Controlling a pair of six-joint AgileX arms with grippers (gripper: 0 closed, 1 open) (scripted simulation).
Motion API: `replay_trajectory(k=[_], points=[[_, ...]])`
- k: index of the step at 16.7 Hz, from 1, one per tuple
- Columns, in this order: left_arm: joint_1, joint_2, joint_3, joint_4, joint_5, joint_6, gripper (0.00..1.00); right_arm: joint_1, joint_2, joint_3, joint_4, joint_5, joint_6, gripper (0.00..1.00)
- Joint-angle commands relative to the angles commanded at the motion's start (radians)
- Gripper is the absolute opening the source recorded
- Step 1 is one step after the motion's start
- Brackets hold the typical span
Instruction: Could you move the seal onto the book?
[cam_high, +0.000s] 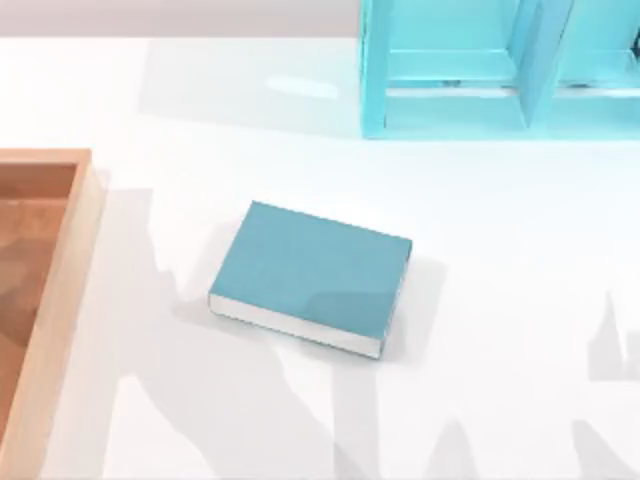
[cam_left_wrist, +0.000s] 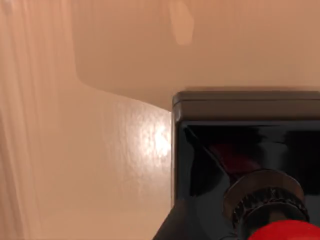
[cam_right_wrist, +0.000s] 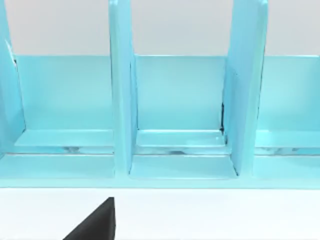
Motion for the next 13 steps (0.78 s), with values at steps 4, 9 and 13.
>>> replay_trajectory(k=[4, 9, 13], points=[[0.000, 0.000, 0.000, 0.000, 0.000, 0.000, 0.10, 0.000, 0.000, 0.000, 0.000, 0.000, 0.000, 1.00], [0.000, 0.000, 0.000, 0.000, 0.000, 0.000, 0.00, 0.000, 0.000, 0.000, 0.000, 0.000, 0.000, 1.00], [0.000, 0.000, 0.000, 0.000, 0.000, 0.000, 0.00, 0.000, 0.000, 0.000, 0.000, 0.000, 0.000, 1.00]])
